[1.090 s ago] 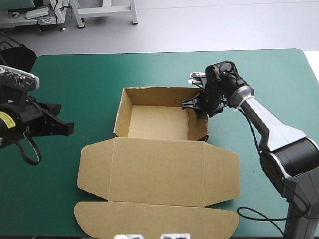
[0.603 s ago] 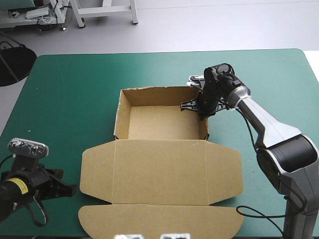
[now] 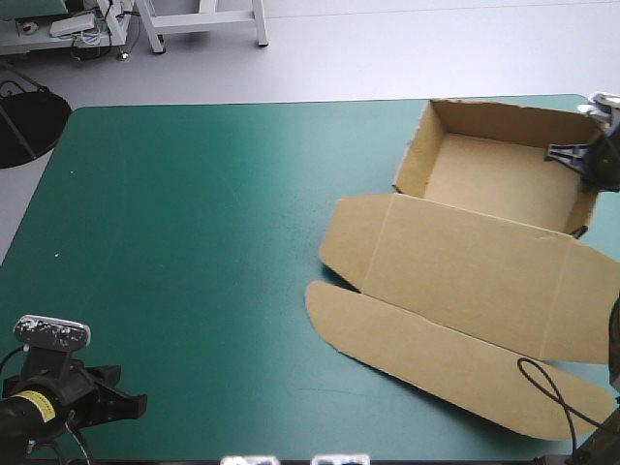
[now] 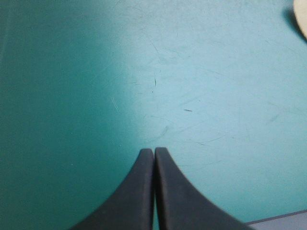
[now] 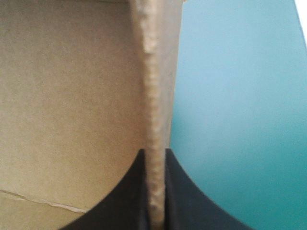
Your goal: Fold the box
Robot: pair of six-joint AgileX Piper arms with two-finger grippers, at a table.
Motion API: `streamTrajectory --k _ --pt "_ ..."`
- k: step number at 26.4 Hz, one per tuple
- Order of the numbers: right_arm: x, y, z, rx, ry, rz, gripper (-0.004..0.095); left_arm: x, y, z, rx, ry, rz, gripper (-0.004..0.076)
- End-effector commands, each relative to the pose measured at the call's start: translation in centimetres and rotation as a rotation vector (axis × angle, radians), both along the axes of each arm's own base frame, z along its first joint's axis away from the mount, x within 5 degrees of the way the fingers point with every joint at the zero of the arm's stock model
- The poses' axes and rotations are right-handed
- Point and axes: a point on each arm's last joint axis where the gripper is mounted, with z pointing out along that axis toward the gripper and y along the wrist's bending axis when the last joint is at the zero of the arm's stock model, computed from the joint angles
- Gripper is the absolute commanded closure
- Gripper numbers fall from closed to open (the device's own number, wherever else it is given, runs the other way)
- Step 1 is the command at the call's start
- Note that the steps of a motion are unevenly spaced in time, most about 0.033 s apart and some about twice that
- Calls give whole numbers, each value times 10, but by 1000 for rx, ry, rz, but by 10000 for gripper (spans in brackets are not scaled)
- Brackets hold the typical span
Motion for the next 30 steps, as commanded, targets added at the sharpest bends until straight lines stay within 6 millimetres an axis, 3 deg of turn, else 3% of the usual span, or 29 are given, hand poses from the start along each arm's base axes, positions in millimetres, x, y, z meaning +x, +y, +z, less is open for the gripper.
streamTrajectory --k 1,3,5,8,9,12,18,23,30 --pt "-33 -54 24 -47 -44 -110 925 1 -1 7 -18 -25 3 733" --pt "-40 -83 13 -36 -15 -187 924 1 -1 7 -18 -25 3 733" --pt "-40 -97 2 -39 20 -182 908 1 -1 7 -17 -23 3 733" --pt "-34 -101 -10 -40 53 -166 786 1 -1 7 -17 -23 3 733" --pt "-29 -101 -17 -22 66 -163 685 1 -1 7 -17 -23 3 733" --pt "-26 -103 -24 -17 82 -151 587 1 -1 7 -17 -23 3 733" --pt "-27 -104 -24 -42 92 -116 577 1 -1 7 -16 -25 4 733" --pt "-35 -99 -4 -70 49 -102 577 1 -1 7 -15 -23 4 733" --pt "-65 -81 48 -137 -77 -108 578 1 -1 7 -15 -23 4 733"
